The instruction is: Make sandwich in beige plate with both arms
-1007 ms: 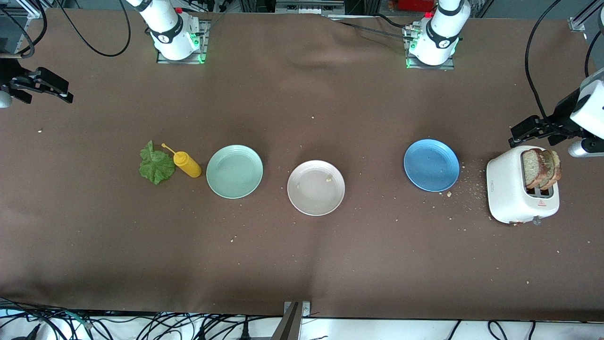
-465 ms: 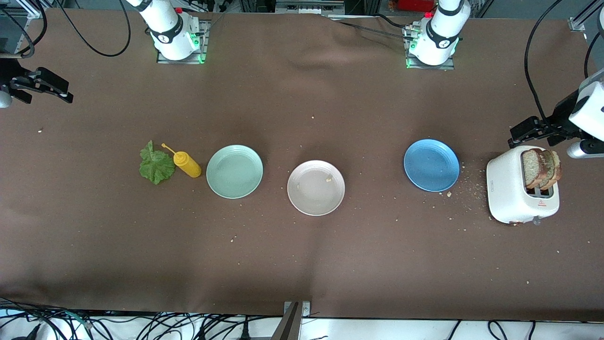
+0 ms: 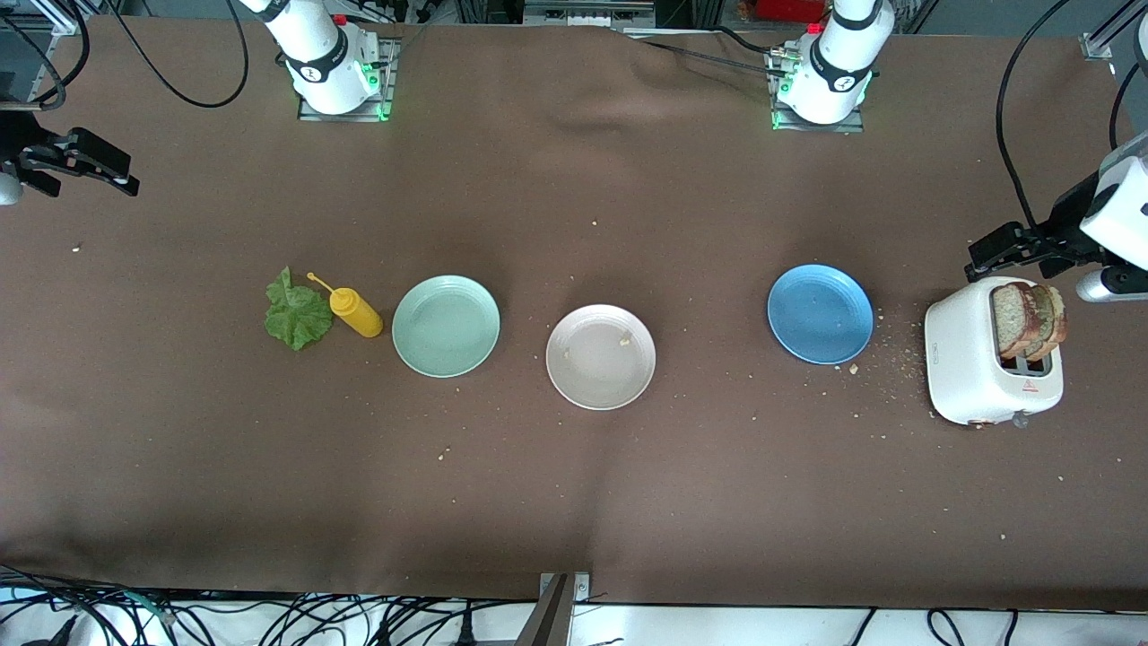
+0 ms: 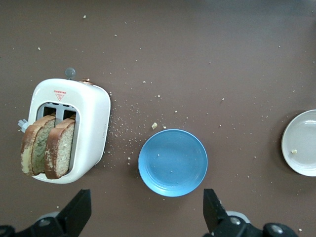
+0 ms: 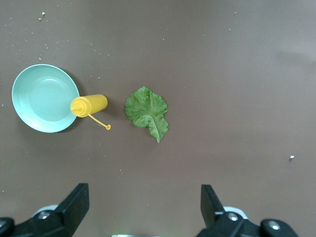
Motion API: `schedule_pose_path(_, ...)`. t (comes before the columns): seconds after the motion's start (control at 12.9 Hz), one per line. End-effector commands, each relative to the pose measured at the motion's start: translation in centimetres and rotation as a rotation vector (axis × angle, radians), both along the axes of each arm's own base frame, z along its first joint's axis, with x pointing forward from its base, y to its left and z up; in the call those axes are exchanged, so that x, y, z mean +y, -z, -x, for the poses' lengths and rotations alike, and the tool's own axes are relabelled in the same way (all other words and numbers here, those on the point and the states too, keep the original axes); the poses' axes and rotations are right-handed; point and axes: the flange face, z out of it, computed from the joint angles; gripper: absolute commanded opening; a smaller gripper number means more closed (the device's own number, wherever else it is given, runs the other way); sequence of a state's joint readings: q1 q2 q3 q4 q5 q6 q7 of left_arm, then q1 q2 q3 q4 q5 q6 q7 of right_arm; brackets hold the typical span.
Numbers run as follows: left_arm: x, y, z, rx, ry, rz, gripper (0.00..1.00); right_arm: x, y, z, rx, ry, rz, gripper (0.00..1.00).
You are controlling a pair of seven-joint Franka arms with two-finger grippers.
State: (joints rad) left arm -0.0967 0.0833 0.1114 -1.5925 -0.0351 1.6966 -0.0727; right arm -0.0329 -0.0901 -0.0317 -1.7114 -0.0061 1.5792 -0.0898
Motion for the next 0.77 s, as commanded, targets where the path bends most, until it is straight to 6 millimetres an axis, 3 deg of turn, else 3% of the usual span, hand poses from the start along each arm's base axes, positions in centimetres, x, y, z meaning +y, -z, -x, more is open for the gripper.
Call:
schedule_pose_path(0.0,0.0,-0.2,-0.1,-0.011,0.012,0.013,1.00,0.2,-0.6,-0.2,0.006,-0.001,0.013,1.00)
schedule_pose_path(0.7,0.0,-0.1,-0.1,-0.006,0.012,0.013,1.00,0.6,1.4,-0.8,0.069,-0.013,0.004,1.00)
